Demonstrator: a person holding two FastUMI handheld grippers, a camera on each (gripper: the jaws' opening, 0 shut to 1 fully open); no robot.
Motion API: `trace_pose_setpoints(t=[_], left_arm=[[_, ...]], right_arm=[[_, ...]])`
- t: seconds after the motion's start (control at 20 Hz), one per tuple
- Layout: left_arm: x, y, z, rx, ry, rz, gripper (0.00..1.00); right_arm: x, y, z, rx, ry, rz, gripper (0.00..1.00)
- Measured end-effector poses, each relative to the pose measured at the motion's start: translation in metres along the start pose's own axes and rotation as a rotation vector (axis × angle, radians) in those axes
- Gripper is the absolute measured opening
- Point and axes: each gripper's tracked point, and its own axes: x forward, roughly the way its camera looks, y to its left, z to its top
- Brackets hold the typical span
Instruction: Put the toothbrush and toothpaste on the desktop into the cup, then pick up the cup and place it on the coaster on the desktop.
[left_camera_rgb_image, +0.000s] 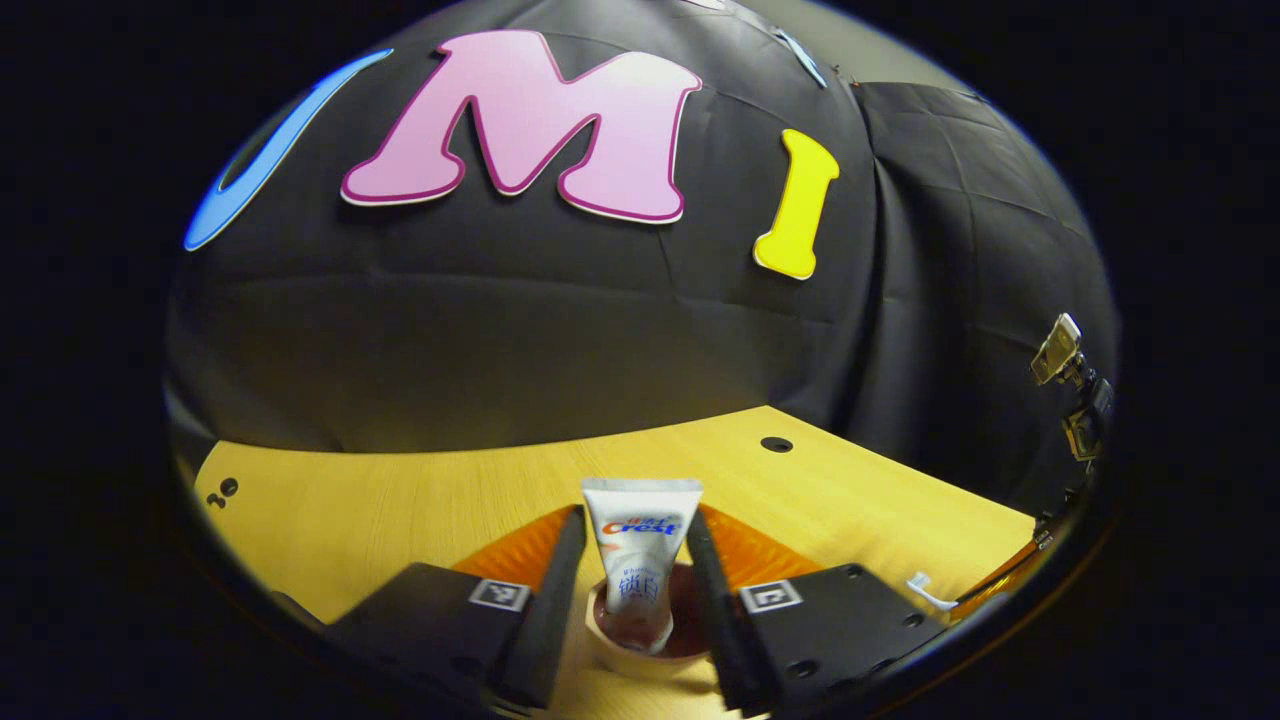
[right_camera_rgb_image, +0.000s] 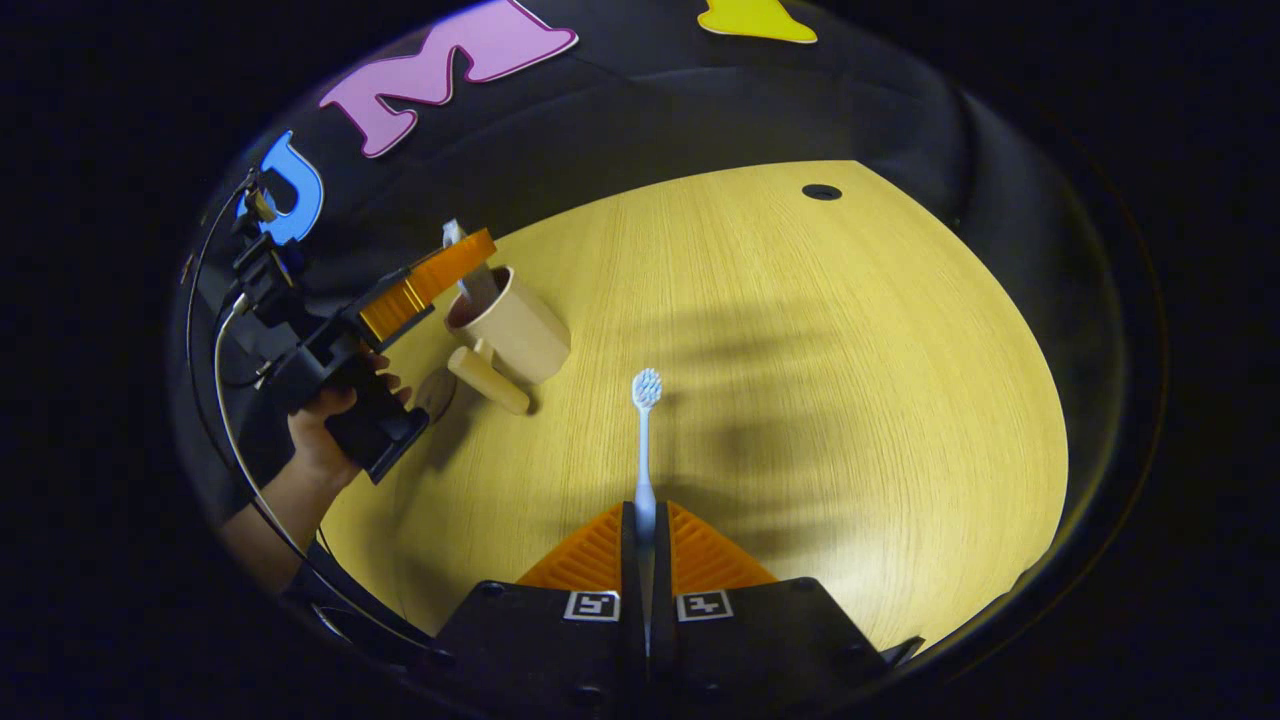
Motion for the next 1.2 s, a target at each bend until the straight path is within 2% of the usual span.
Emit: trace_pose_setpoints(t=[0.1, 0.15, 0.4, 0.7, 0.95, 1.2], left_arm=[[-0.019, 0.004, 0.005, -0.027, -0.003, 0.036, 0.88], [-0.032, 0.007, 0.006, -0.035, -0.004, 0.058, 0.96], [-0.109, -0.001, 0.000, -0.085, 0.020, 0.122, 0.98], [-0.187, -0.023, -0.022, -0.151, 0.075, 0.144, 0.98], [-0.210, -0.040, -0.059, -0.177, 0.164, 0.117, 0.97], [-0.225, -0.052, -0.074, -0.215, 0.196, 0.118, 0.98]], right_arm=[[-0.004, 0.005, 0.018, -0.019, -0.044, 0.005, 0.06], [-0.005, 0.008, 0.028, -0.025, -0.070, 0.013, 0.06], [-0.007, 0.041, 0.088, -0.037, -0.209, 0.094, 0.06], [-0.010, 0.082, 0.161, -0.049, -0.405, 0.192, 0.06], [-0.001, 0.107, 0.195, -0.017, -0.514, 0.275, 0.06], [0.015, 0.123, 0.224, 0.013, -0.632, 0.313, 0.06]])
